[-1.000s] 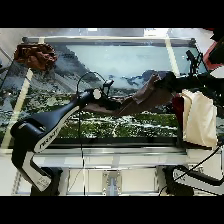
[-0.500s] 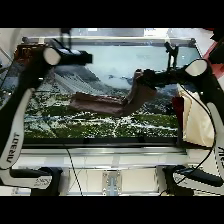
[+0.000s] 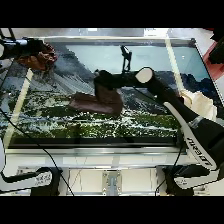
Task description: Fold the shirts.
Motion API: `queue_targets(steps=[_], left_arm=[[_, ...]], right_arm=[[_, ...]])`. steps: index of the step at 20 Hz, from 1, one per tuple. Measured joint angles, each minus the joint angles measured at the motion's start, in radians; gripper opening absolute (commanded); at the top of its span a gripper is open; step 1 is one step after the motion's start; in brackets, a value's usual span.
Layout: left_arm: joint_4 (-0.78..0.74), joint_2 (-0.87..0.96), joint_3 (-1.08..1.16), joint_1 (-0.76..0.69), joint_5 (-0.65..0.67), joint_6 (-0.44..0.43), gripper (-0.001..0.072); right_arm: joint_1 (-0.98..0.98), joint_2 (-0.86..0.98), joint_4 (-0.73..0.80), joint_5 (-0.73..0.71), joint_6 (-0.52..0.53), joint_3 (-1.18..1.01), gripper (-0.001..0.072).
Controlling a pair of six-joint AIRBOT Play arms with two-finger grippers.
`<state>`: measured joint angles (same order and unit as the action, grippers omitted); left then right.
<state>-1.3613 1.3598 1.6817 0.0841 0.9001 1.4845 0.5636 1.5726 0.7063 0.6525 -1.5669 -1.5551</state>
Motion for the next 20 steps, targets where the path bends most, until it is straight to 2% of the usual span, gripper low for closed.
queue_targets(steps=[1,2,7,10,12,14,15,16,17,19,20], left_arm=[[0.0,0.0,-0.005,0.011,0.004,0.0,0.001],[0.001,-0.001,-0.01,0.019,0.008,0.003,0.001],[0.01,-0.003,-0.021,0.035,0.011,0.009,0.001],[0.02,-0.003,-0.023,0.038,0.014,0.01,0.001],[0.019,-0.003,-0.024,0.039,0.019,0.011,0.001],[0.019,-0.003,-0.024,0.039,0.021,0.011,0.001],[0.02,-0.003,-0.024,0.039,0.022,0.011,0.0011],[0.019,-0.003,-0.024,0.039,0.023,0.011,0.0019],[0.019,-0.002,-0.024,0.039,0.024,0.011,0.0019],[0.02,-0.001,-0.024,0.039,0.025,0.011,0.0021],[0.02,0.0,-0.024,0.039,0.025,0.011,0.0155]], right_arm=[[0.03,0.02,-0.01,-0.055,0.001,-0.025,0.0367],[0.054,0.037,-0.017,-0.103,0.003,-0.044,0.0393],[0.112,0.083,-0.04,-0.207,0.003,-0.087,0.0394],[0.112,0.09,-0.036,-0.203,0.011,-0.093,0.0393],[0.082,0.09,0.016,-0.157,0.019,-0.095,0.0393],[0.022,0.091,0.128,-0.053,-0.011,-0.096,0.0398],[-0.018,0.091,0.211,0.019,-0.055,-0.095,0.0456],[-0.057,0.091,0.294,0.089,-0.11,-0.089,0.0555],[-0.1,0.091,0.372,0.152,-0.174,-0.075,0.0559],[-0.174,0.098,0.432,0.217,-0.264,-0.024,0.056],[-0.201,0.109,0.42,0.231,-0.282,0.008,0.0561]])
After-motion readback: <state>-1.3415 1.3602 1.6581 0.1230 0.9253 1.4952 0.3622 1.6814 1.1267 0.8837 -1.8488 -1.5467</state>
